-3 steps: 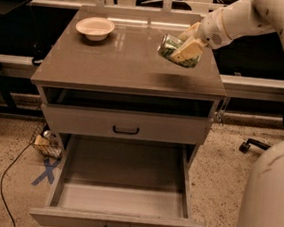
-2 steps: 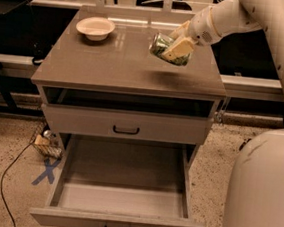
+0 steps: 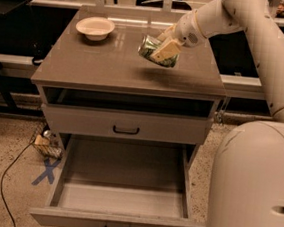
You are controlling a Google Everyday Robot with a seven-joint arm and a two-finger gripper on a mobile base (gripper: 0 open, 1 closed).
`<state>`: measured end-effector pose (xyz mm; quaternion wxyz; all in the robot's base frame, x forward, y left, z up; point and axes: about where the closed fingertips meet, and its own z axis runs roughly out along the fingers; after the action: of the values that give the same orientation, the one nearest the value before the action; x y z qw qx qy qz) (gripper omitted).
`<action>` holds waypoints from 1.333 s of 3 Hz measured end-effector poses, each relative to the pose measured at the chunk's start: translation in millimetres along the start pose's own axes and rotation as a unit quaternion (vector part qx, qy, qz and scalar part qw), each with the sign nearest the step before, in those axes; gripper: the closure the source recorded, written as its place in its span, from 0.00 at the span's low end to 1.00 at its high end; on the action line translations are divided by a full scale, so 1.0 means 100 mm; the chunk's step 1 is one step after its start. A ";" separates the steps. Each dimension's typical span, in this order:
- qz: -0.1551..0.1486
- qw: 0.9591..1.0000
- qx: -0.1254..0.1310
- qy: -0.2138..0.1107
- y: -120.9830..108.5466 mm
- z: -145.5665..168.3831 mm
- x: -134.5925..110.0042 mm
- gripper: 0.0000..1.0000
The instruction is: Pick green can from middle drawer and place on counter
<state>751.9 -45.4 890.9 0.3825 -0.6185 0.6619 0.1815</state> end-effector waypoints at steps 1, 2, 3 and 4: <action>0.010 1.000 -0.017 0.001 0.06 0.18 0.05 0.58; 0.019 1.000 -0.023 0.001 0.08 0.25 0.11 0.34; 0.028 0.999 -0.021 -0.001 0.05 0.24 0.16 0.11; 0.043 0.999 0.001 -0.010 -0.07 0.05 0.22 0.00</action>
Offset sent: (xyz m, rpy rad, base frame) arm 0.0015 0.0053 -0.0287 0.0098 0.0735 -0.0054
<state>761.3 -58.1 872.9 0.3817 -0.5876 0.6839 0.2034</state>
